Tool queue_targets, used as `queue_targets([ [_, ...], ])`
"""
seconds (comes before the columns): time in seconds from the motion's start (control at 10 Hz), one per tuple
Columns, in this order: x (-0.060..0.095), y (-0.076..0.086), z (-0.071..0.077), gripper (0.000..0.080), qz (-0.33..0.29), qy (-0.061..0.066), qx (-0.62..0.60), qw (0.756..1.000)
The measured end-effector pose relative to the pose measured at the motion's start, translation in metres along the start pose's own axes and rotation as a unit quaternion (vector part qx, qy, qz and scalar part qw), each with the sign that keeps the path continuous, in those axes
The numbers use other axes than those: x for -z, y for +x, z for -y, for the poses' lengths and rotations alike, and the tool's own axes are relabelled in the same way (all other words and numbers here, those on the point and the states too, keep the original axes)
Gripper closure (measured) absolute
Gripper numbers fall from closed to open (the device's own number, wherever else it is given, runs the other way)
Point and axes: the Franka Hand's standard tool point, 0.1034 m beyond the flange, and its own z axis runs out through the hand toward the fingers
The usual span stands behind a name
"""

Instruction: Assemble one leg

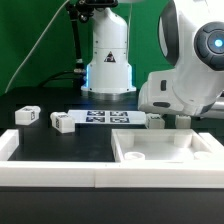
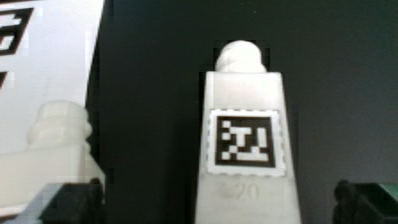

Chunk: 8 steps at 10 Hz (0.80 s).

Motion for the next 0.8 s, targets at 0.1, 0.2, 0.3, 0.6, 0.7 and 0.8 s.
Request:
queue_targets([
  [0.1,-0.002,-0.001,0.002,0.0151,0.003,-0.003,-0.003,1.0],
  [0.2,-0.003,-0.002,0.004,0.0151,0.003,-0.005,-0.002,1.0],
  [0.3,-0.002,-0.002,0.006,0.0151,0.002,-0.006,0.0,1.0],
  [0.6,0.01,-0.01,0.006,0.0151,0.001,-0.007,0.004,1.0],
  [0.7,0.012,-0.01,0.007,0.0151,-0.002,-0.006,0.005,1.0],
  [0.8,0.01,-0.008,0.006,0.0151,-0.005,-0.005,0.006,1.0],
])
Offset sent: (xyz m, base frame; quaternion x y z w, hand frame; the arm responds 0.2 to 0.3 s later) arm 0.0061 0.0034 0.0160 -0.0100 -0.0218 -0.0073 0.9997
